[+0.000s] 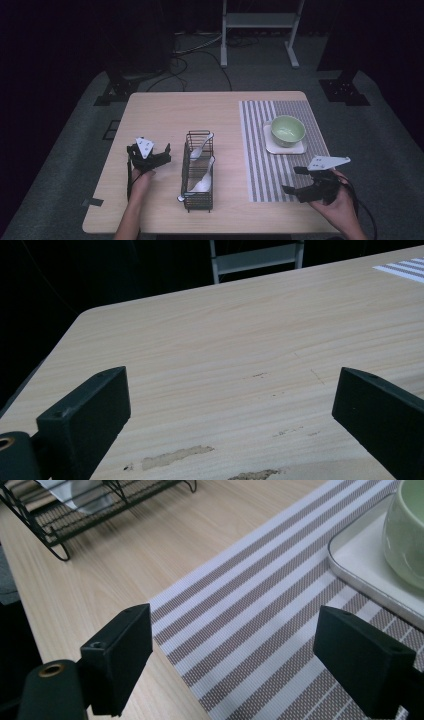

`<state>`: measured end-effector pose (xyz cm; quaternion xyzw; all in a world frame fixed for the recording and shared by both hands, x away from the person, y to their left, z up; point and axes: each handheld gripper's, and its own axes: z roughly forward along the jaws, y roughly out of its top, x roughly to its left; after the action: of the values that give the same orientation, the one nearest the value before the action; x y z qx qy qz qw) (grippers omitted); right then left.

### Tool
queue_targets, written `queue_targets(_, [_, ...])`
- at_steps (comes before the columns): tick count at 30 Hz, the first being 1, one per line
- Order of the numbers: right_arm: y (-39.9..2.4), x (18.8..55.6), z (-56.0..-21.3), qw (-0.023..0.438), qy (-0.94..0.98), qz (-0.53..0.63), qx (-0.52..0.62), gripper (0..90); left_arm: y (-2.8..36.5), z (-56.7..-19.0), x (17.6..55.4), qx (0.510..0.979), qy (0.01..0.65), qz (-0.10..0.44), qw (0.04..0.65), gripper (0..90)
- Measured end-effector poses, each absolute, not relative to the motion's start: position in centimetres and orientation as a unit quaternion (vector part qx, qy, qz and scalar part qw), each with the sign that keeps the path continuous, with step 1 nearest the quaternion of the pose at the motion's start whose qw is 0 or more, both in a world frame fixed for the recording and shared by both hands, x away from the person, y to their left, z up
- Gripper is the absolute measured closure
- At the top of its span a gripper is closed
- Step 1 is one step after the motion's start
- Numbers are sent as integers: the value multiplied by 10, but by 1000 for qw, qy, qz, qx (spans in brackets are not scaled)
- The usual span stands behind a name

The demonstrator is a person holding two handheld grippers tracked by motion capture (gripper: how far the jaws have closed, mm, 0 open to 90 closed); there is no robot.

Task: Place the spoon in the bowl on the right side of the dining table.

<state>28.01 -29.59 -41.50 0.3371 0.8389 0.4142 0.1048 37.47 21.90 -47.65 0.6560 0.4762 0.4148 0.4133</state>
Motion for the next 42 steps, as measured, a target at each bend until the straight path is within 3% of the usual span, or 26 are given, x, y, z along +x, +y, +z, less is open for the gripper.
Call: queue_targets(42, [-221,304,-347,4,873,410,264,149,219,-477,374,655,475,416,415,12])
